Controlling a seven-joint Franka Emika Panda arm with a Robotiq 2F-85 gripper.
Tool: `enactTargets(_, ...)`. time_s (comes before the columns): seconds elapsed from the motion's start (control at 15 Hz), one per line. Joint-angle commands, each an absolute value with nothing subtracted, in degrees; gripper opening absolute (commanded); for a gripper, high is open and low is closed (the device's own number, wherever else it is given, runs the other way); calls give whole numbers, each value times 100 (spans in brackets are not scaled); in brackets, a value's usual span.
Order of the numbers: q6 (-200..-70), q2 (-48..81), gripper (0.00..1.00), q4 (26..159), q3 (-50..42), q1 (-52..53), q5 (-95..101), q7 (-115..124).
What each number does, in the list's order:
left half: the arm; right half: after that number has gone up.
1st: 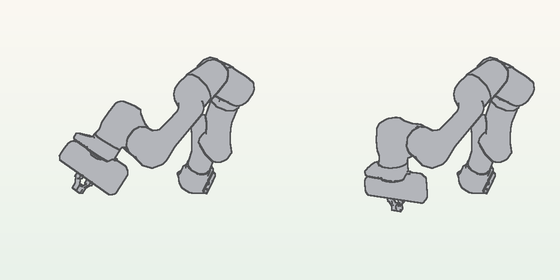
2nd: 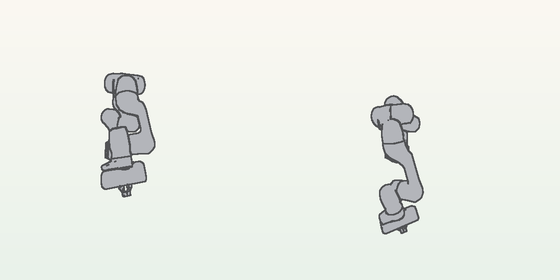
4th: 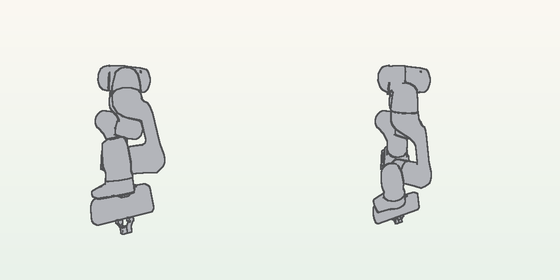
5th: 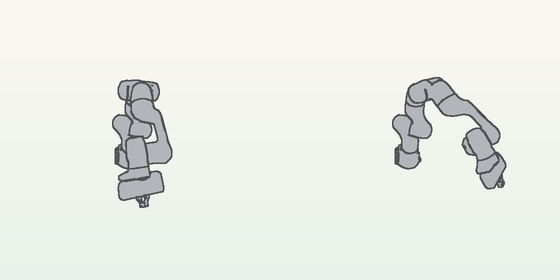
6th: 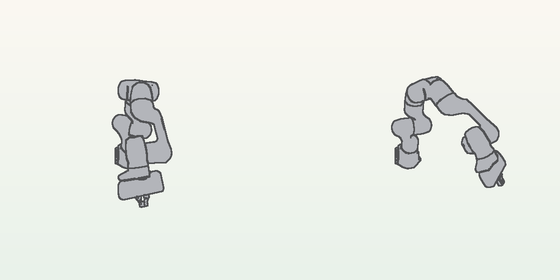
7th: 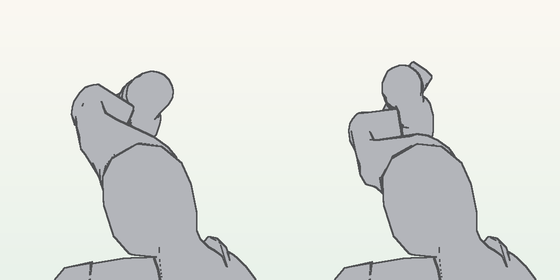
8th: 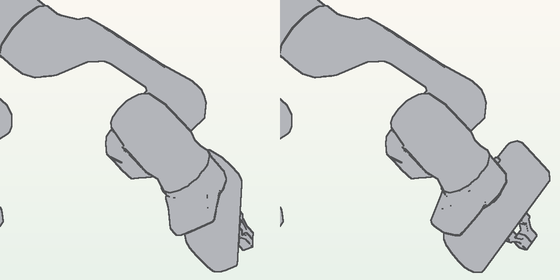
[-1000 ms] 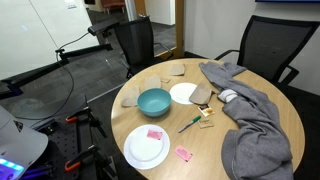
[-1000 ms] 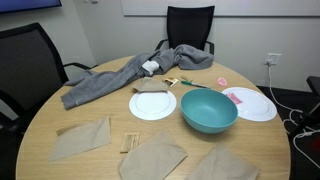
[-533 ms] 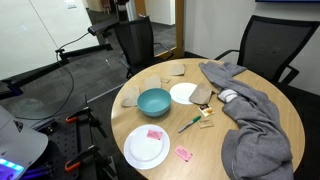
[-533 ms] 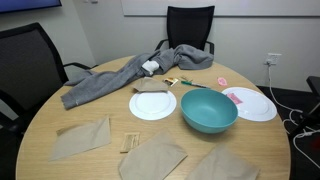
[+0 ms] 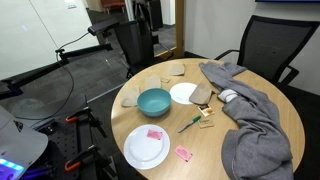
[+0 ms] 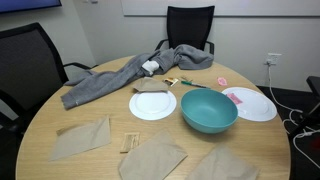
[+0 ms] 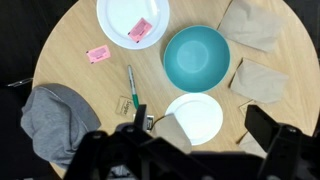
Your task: Rotate the marker to the right
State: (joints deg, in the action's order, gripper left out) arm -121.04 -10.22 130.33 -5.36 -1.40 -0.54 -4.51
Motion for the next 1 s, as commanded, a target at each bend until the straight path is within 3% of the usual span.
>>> enactTargets(0.0,-12499,-431,100,12829,-513,-251,257,-700)
enactTargets(0.93,-14620,1497,100,12491,-578,-811,89,-1727)
